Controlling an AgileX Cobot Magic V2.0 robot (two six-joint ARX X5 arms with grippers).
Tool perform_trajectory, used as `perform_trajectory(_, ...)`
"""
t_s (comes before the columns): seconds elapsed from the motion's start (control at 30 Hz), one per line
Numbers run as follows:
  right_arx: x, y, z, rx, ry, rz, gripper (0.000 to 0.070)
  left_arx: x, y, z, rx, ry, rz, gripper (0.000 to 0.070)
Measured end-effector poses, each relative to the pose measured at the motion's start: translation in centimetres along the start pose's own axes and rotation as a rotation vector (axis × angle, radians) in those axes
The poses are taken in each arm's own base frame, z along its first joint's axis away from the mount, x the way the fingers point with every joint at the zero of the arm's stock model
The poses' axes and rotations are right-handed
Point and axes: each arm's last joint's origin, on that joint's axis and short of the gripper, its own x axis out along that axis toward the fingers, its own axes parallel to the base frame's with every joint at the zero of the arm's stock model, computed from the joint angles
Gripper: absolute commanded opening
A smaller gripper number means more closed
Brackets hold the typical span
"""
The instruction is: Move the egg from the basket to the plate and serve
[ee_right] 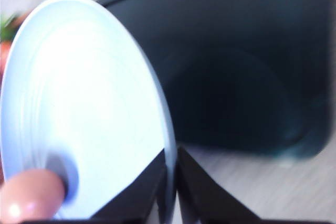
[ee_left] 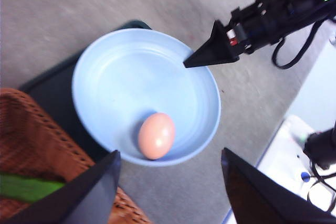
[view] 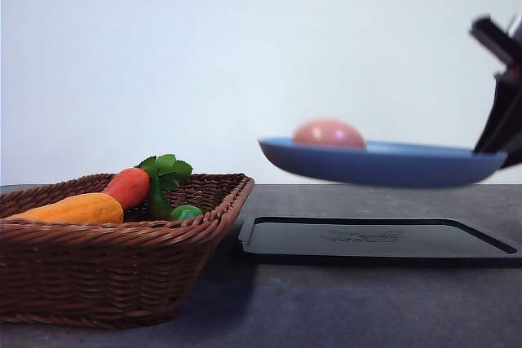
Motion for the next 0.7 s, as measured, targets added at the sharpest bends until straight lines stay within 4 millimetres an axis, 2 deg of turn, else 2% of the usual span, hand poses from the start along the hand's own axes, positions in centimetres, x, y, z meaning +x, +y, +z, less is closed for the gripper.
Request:
perform_trajectory(0.2,2.8,-2.2,1.6,0.054,0.041,-0.030,0.0000,-1.7,0.9,0.1,-0.022,-0.047,0.036,0.0393)
perform_trajectory(0.4,4.8,-2.8,4.0,0.061,0.053,-0.037,0.0000,-2.0,1.4,0.1,-0.036,-0.050,0.056,0.0393)
perform_trajectory(0.53,5.2,-2.7,4.9,0.044,0.039,-0.054,0.0000,-2.0,1.4,0.1,-0.037,-0.049,0.056,0.0393)
perform_trajectory(0.7,5.2,-2.8,5.0,0.030,0.019,-0.110,0.0079,-2.0,1.4,0.1,-0.037,-0.049,0.056,0.0393)
